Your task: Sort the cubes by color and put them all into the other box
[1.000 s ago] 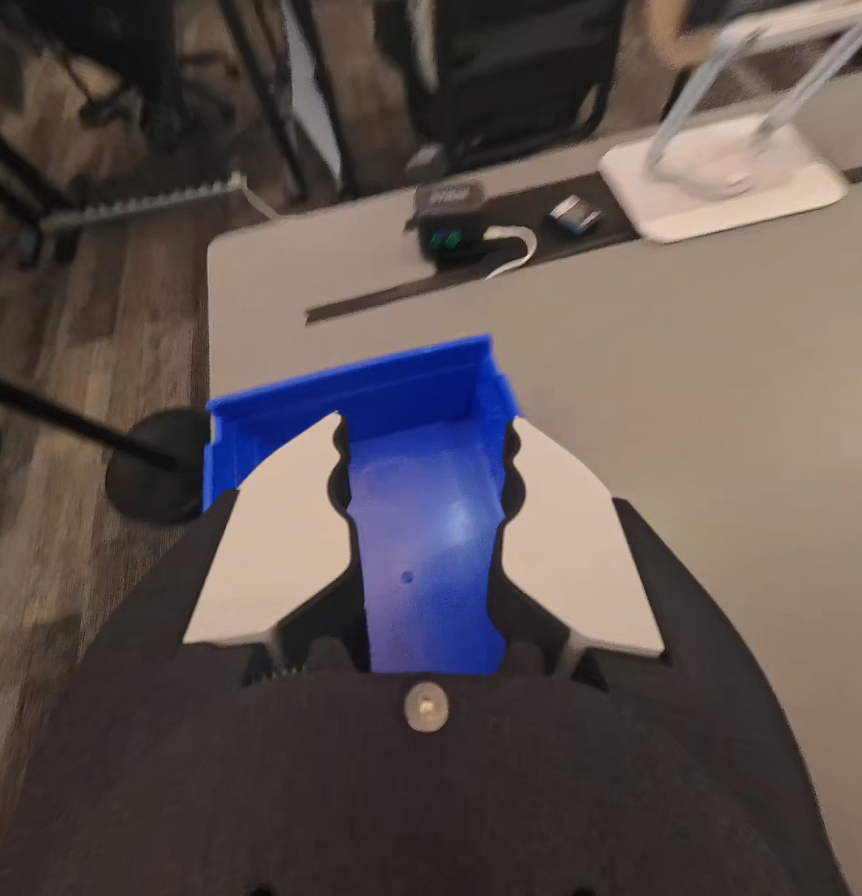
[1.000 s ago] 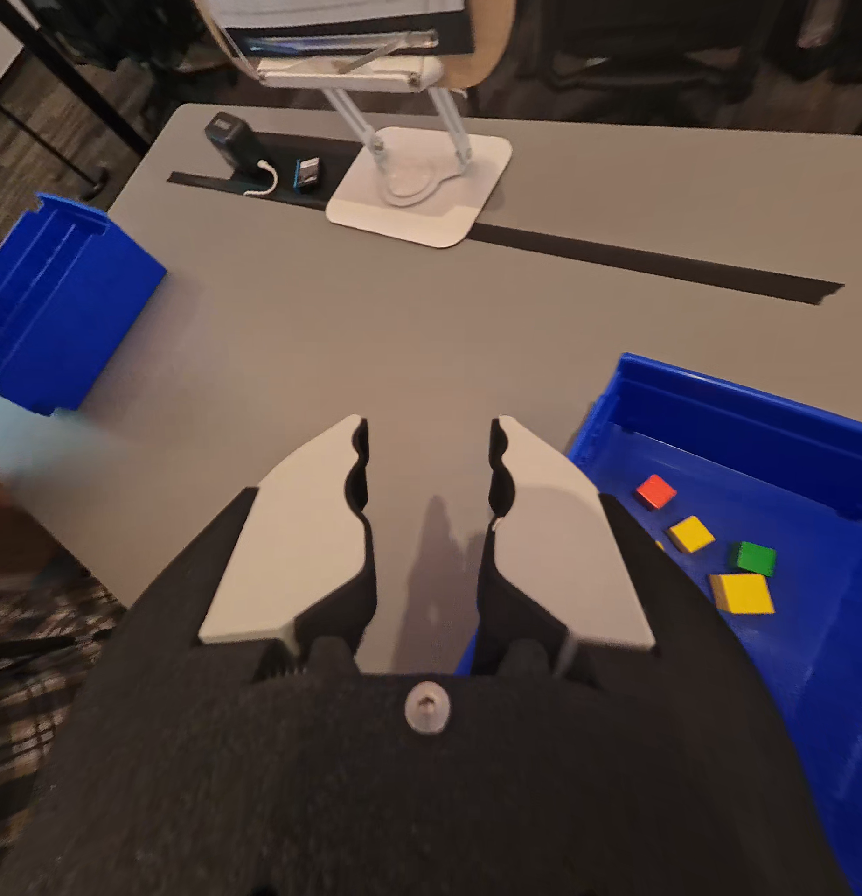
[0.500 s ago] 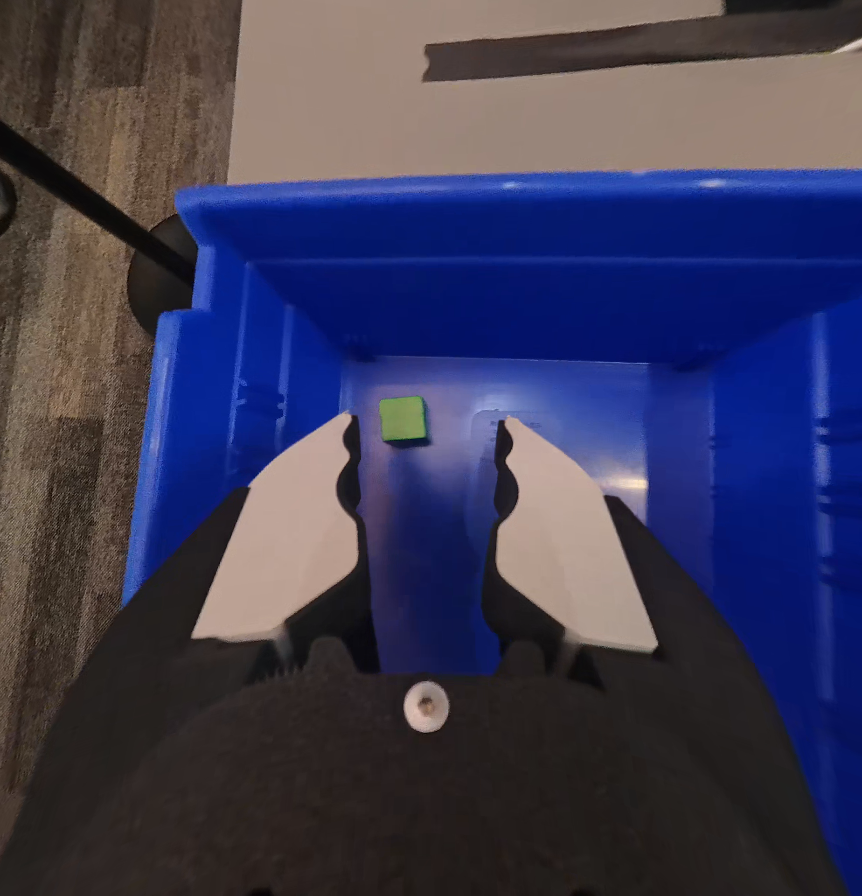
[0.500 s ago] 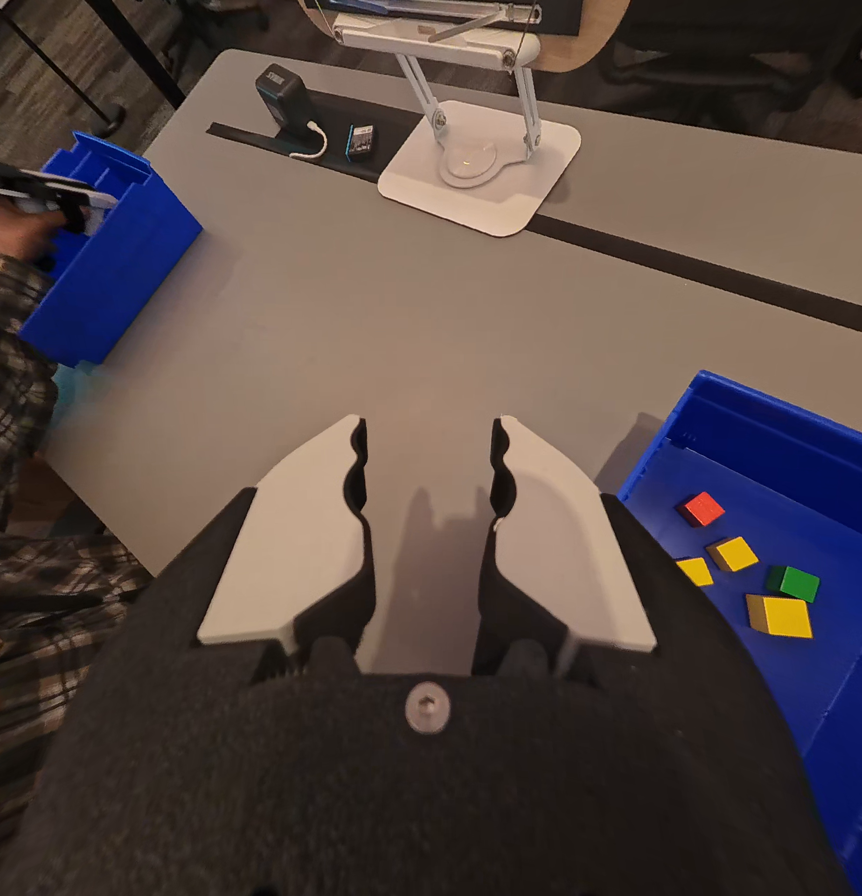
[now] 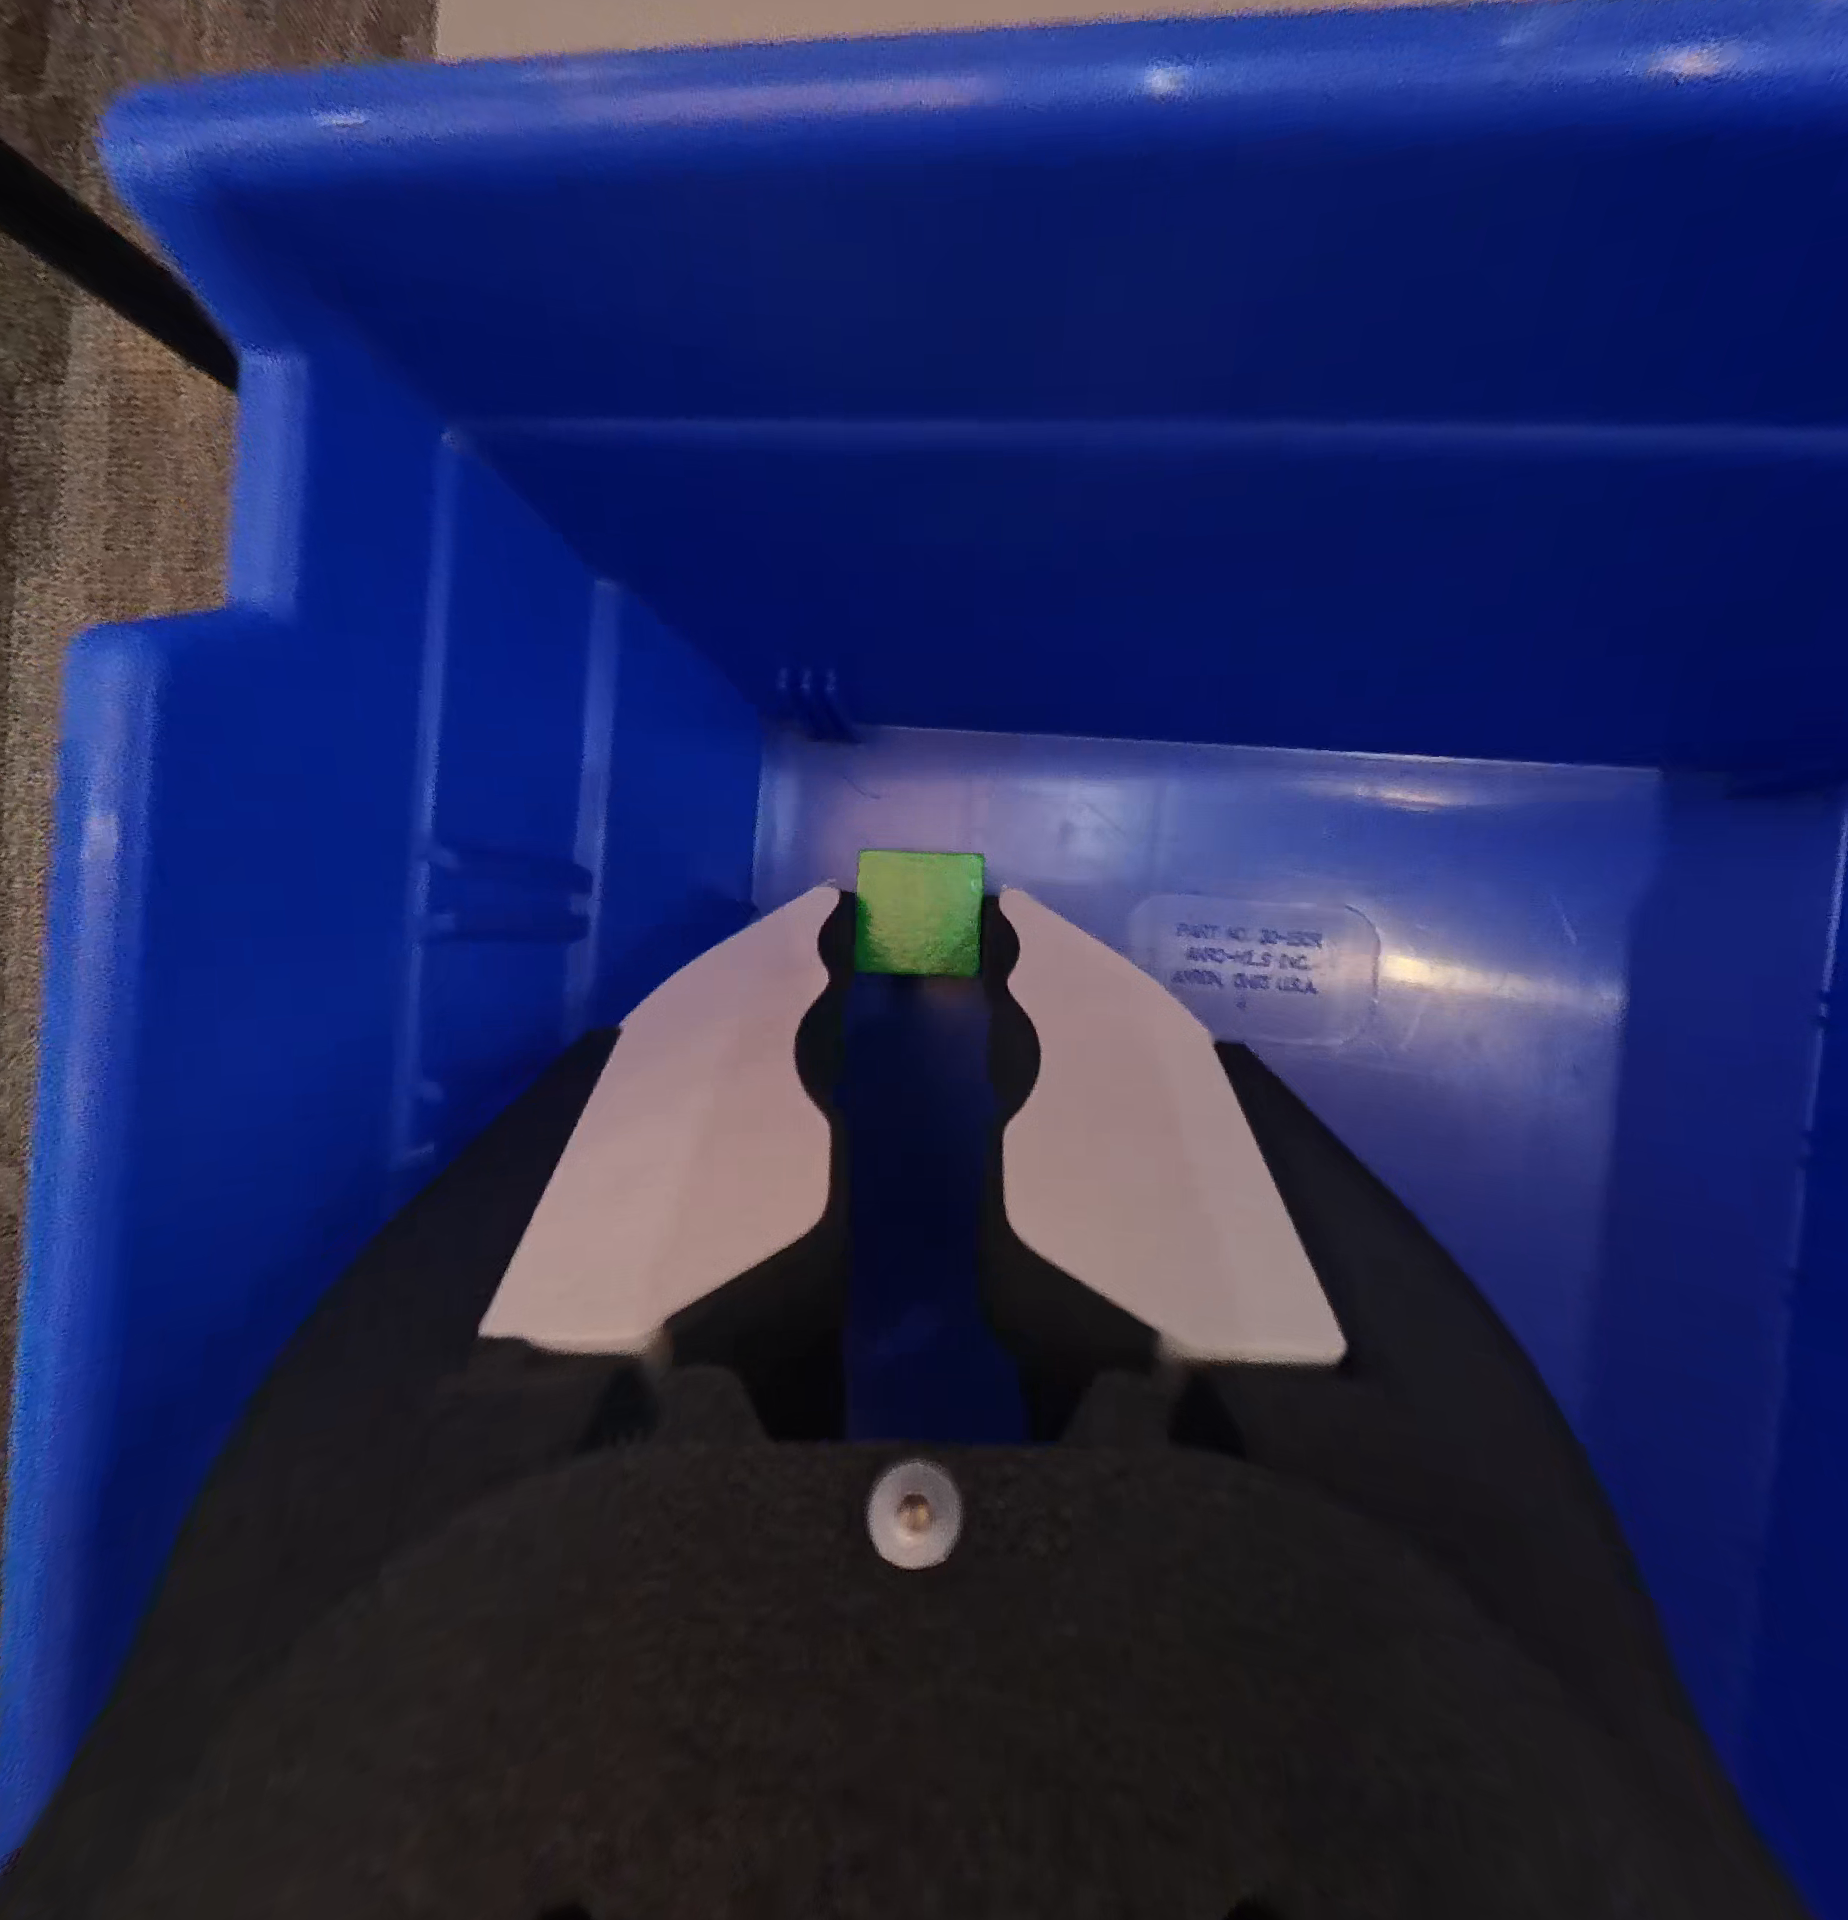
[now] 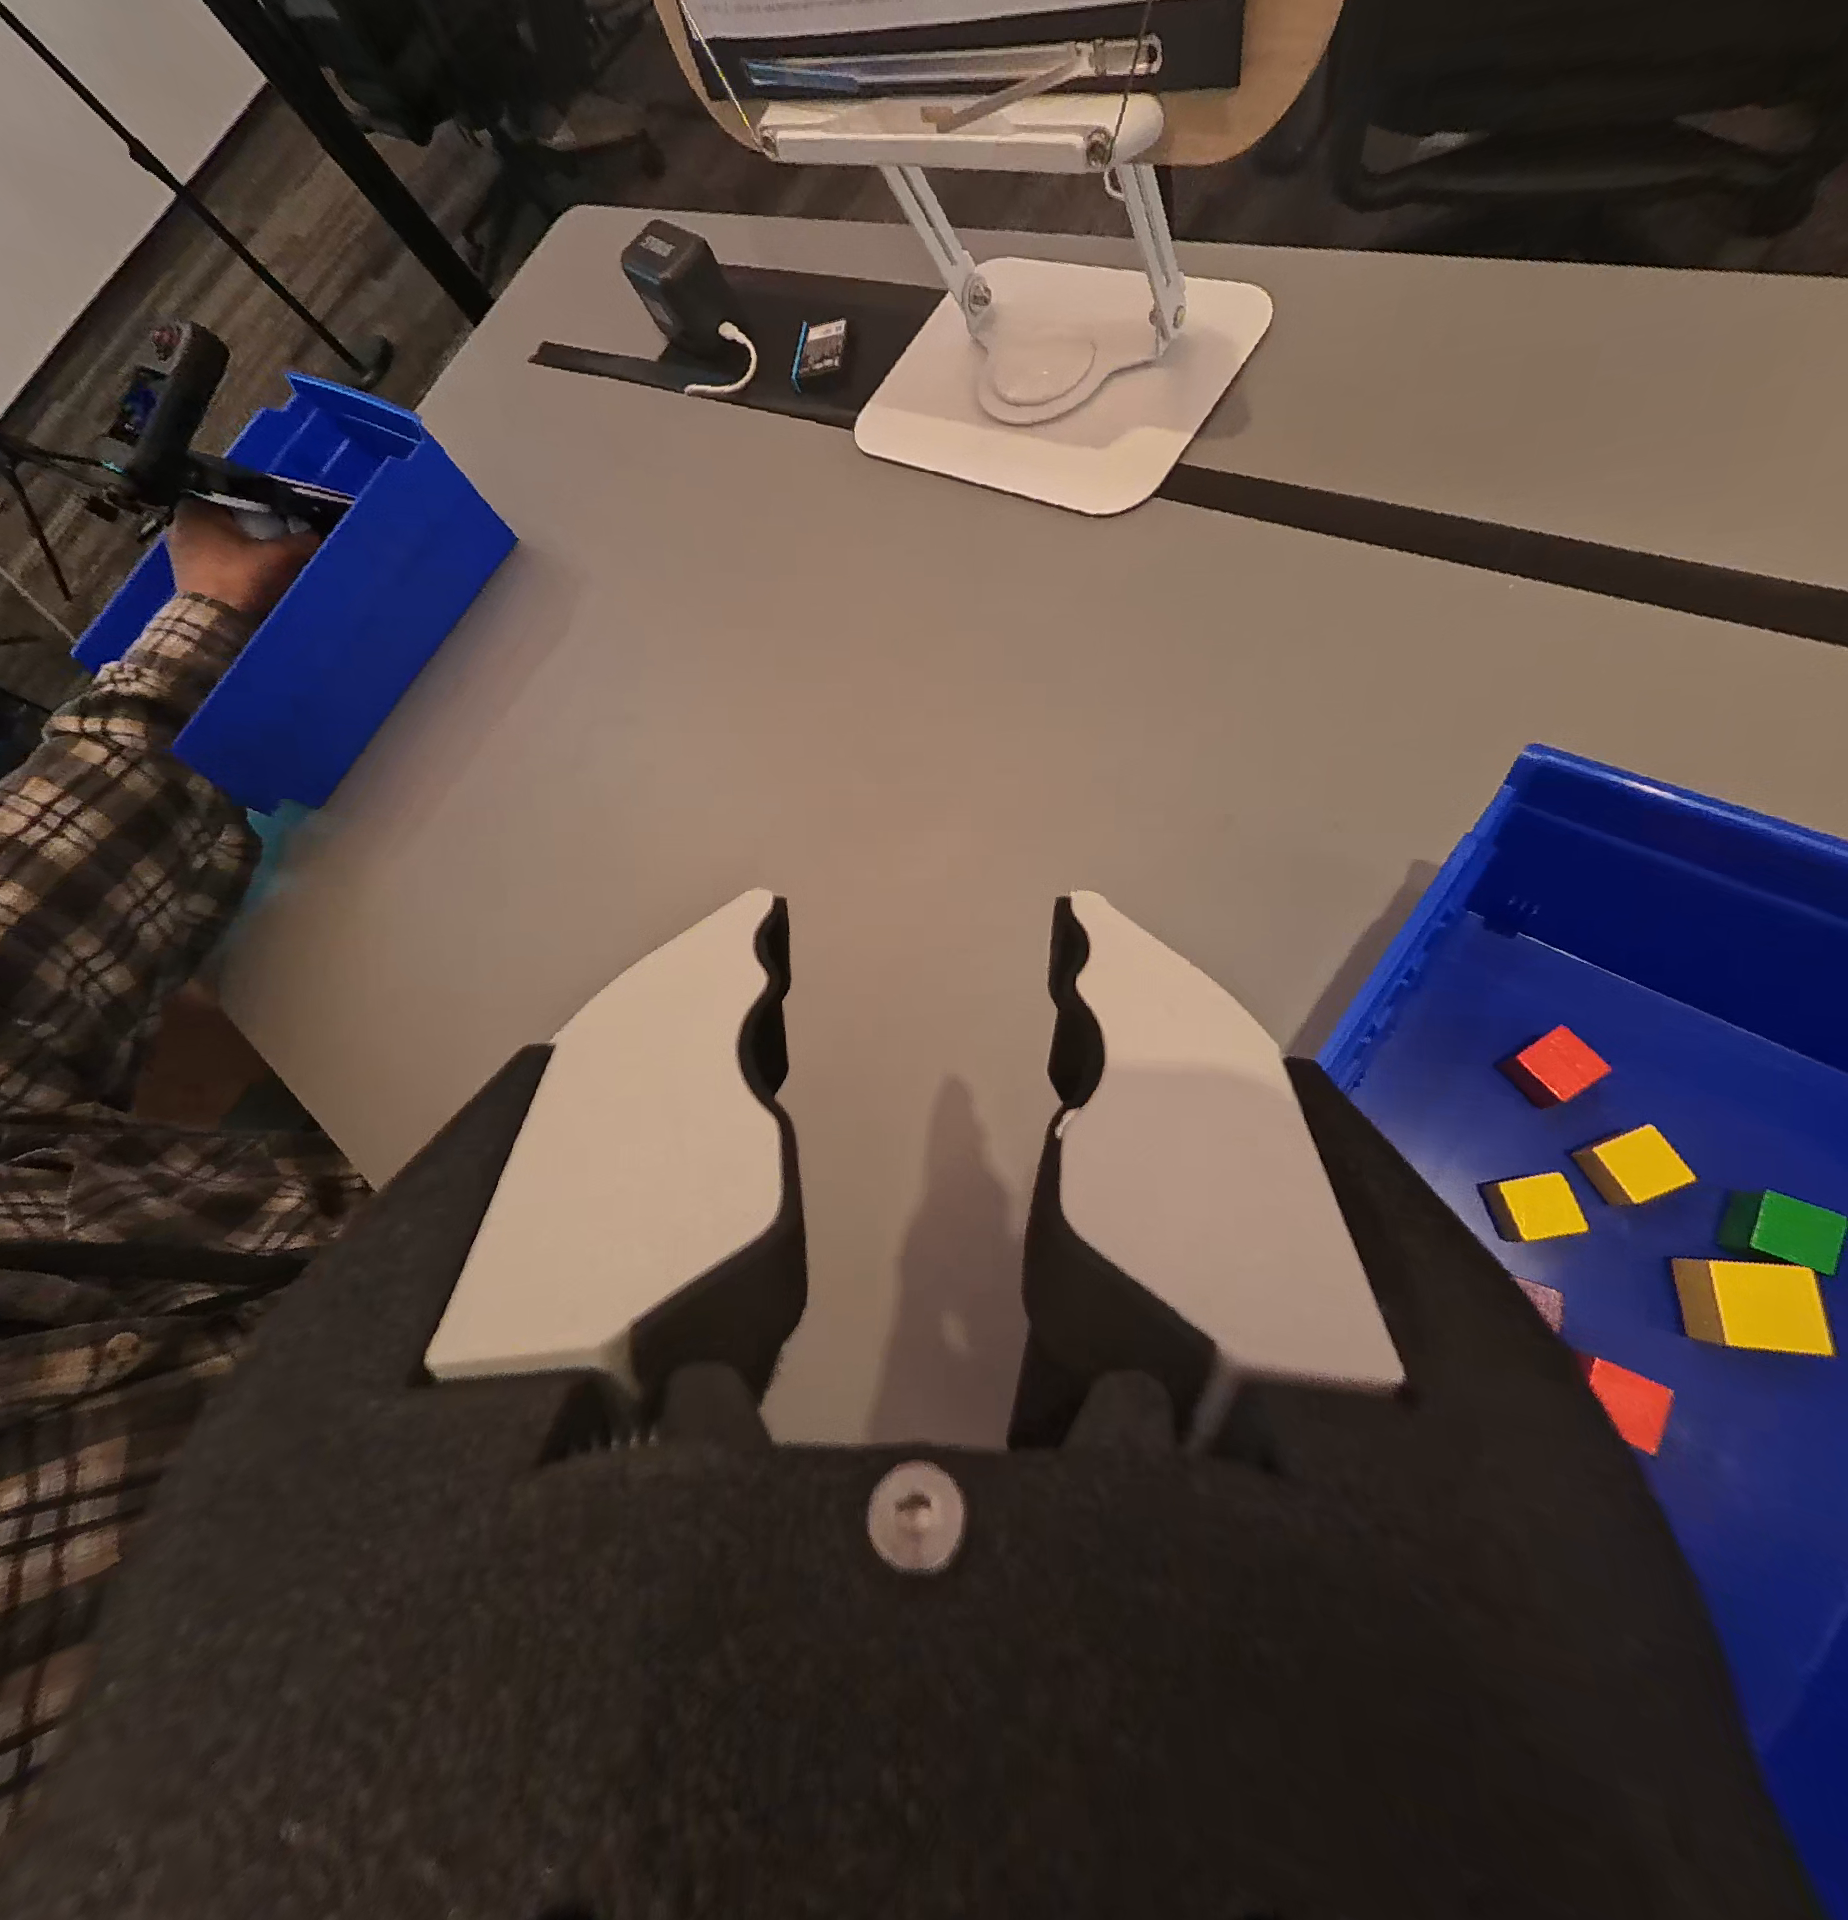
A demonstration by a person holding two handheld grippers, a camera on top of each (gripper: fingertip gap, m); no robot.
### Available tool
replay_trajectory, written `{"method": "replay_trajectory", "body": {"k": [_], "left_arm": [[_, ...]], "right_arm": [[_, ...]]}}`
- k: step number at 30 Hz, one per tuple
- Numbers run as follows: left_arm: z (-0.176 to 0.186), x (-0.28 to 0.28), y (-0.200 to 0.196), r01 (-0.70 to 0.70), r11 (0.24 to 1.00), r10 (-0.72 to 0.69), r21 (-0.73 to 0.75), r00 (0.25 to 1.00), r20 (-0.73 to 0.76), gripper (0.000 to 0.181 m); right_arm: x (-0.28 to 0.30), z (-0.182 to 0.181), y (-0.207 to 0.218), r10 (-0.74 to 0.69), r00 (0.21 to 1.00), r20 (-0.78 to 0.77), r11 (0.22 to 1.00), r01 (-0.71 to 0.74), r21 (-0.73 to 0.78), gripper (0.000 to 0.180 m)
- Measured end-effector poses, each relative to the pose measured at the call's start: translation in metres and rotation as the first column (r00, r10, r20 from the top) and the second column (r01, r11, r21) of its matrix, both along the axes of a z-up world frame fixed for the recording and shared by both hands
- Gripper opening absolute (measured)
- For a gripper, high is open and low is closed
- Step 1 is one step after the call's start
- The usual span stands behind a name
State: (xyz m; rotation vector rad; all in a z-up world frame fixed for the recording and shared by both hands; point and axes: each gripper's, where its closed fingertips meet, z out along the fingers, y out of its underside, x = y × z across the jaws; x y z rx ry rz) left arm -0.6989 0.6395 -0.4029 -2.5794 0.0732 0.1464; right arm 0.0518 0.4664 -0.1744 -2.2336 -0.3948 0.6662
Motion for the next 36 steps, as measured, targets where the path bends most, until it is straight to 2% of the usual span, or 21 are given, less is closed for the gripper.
{"method": "replay_trajectory", "body": {"k": [2, 3, 5, 6, 9, 12, 14, 16, 17, 19, 23, 32, 34, 36], "left_arm": [[0.010, 0.007, -0.001, 0.058, 0.998, -0.058, 0.022, 0.998, 0.009, 0.023], [0.024, 0.014, 0.000, 0.100, 0.992, -0.103, 0.078, 0.994, 0.032, 0.023], [0.070, 0.035, 0.001, 0.185, 0.954, -0.208, 0.235, 0.975, 0.076, 0.023], [0.101, 0.055, 0.000, 0.256, 0.906, -0.301, 0.336, 0.950, 0.088, 0.023], [0.186, 0.129, -0.025, 0.452, 0.722, -0.537, 0.524, 0.843, 0.013, 0.022], [0.242, 0.230, -0.072, 0.632, 0.499, -0.727, 0.593, 0.678, -0.109, 0.023], [0.261, 0.296, -0.107, 0.709, 0.343, -0.805, 0.616, 0.560, -0.196, 0.023], [0.261, 0.357, -0.140, 0.764, 0.212, -0.859, 0.609, 0.443, -0.257, 0.022], [0.255, 0.383, -0.152, 0.788, 0.169, -0.874, 0.592, 0.397, -0.279, 0.022], [0.235, 0.422, -0.167, 0.842, 0.144, -0.887, 0.520, 0.343, -0.310, 0.023], [0.207, 0.466, -0.175, 0.910, 0.147, -0.865, 0.388, 0.309, -0.395, 0.023], [0.195, 0.515, -0.189, 0.911, 0.100, -0.913, 0.399, 0.244, -0.328, 0.022], [0.192, 0.521, -0.188, 0.913, 0.104, -0.913, 0.394, 0.245, -0.325, 0.023], [0.191, 0.527, -0.190, 0.899, 0.108, -0.929, 0.425, 0.243, -0.278, 0.022]], "right_arm": [[-0.001, 0.003, -0.004, 0.000, 1.000, -0.005, 1.000, 0.000, 0.015, 0.047], [-0.003, 0.004, -0.006, 0.005, 1.000, -0.017, 1.000, -0.004, 0.019, 0.047], [-0.013, 0.005, -0.009, 0.023, 0.998, -0.058, 0.999, -0.022, 0.025, 0.047], [-0.021, 0.006, -0.010, 0.039, 0.995, -0.088, 0.999, -0.037, 0.027, 0.047], [-0.055, 0.009, -0.009, 0.102, 0.974, -0.204, 0.995, -0.097, 0.036, 0.048], [-0.102, 0.008, -0.004, 0.178, 0.909, -0.378, 0.983, -0.183, 0.022, 0.052], [-0.139, 0.009, -0.003, 0.216, 0.813, -0.540, 0.967, -0.256, 0.002, 0.056], [-0.176, 0.011, -0.006, 0.230, 0.679, -0.697, 0.936, -0.350, -0.032, 0.058], [-0.193, 0.010, -0.008, 0.224, 0.625, -0.748, 0.915, -0.398, -0.059, 0.060], [-0.221, 0.001, -0.012, 0.221, 0.602, -0.767, 0.883, -0.457, -0.104, 0.061], [-0.248, -0.018, -0.016, 0.241, 0.676, -0.696, 0.865, -0.475, -0.162, 0.059], [-0.255, -0.035, -0.017, 0.244, 0.726, -0.643, 0.856, -0.473, -0.209, 0.049], [-0.255, -0.032, -0.020, 0.258, 0.700, -0.666, 0.841, -0.502, -0.202, 0.022], [-0.248, -0.034, -0.021, 0.263, 0.718, -0.645, 0.842, -0.497, -0.211, 0.022]]}}
